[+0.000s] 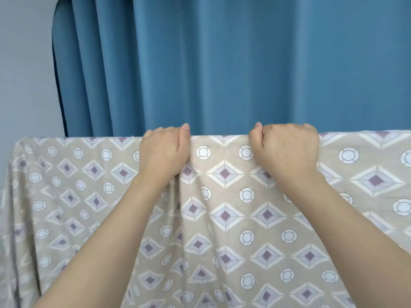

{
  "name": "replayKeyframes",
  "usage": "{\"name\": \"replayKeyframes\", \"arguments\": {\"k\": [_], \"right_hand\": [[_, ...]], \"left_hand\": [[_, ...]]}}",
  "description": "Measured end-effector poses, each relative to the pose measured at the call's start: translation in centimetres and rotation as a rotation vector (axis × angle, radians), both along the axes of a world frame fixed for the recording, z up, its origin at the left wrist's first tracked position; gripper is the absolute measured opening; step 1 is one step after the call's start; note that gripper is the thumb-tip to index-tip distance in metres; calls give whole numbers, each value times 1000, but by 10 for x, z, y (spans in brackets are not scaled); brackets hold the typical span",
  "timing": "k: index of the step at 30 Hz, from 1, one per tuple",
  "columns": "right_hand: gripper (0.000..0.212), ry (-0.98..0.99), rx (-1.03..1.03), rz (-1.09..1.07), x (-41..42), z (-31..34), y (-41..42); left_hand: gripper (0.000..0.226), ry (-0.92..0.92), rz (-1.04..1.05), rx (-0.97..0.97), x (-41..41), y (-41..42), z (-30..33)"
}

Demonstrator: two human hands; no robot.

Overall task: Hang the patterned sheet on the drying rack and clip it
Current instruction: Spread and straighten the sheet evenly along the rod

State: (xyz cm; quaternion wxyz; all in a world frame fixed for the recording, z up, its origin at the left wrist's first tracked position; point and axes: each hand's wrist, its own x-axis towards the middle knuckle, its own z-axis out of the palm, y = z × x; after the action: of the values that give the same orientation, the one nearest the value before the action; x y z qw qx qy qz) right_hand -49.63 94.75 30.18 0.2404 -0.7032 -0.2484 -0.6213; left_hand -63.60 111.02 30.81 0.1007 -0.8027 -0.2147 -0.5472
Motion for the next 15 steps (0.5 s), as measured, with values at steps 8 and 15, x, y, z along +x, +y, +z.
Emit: {"name": "replayKeyframes", "arguments": {"k": [8,15], "right_hand": [[44,96,-140,95,-15,3,7],[45,6,-255,268,-56,7,70]], "left_hand": [[52,-92,54,-84,-4,22,6],[55,-1,78,-15,-2,27,4]]}}
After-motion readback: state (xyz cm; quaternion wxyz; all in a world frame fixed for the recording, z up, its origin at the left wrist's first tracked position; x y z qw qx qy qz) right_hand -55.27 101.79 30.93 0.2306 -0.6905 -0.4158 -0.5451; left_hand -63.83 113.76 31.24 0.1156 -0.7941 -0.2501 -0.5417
